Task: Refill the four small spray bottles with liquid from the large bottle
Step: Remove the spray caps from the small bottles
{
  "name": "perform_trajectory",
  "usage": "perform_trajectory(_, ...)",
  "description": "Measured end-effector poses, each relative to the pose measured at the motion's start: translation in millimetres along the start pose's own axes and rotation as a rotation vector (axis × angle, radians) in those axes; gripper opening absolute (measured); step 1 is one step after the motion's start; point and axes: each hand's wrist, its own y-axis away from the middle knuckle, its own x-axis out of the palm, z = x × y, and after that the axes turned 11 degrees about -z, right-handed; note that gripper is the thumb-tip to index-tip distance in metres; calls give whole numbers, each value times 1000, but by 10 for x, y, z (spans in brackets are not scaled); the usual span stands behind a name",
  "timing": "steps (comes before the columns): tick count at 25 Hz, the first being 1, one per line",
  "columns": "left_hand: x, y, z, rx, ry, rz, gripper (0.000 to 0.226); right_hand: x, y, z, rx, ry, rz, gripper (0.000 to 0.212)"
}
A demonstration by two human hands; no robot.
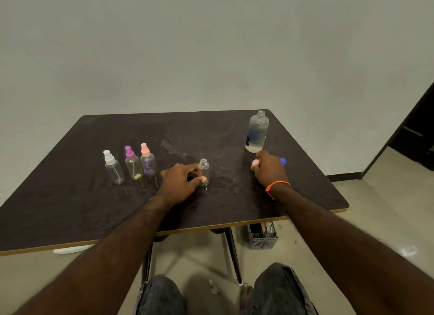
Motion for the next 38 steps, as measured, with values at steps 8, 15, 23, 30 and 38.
perform_trajectory(8, 22, -123, -34, -45, -57, -27, 21, 72, 327, 619, -372, -200, 107, 28)
perform_trajectory(15, 195, -479, 1, -112, -219, -137, 19, 540, -37, 1018, -246, -388, 236, 38)
perform_trajectory(23, 222, -847, 165, -162, -293, -175, 21, 895, -471, 1169, -202, -442, 213, 34)
perform_trajectory(30, 87, -925, 75, -220, -353, -87, 57, 874, -501, 1205, -141, -395, 260, 48)
perform_trajectory(38, -676, -762, -169, 53, -466, -88, 63, 454, 7, 1231, -321, -302, 127, 29)
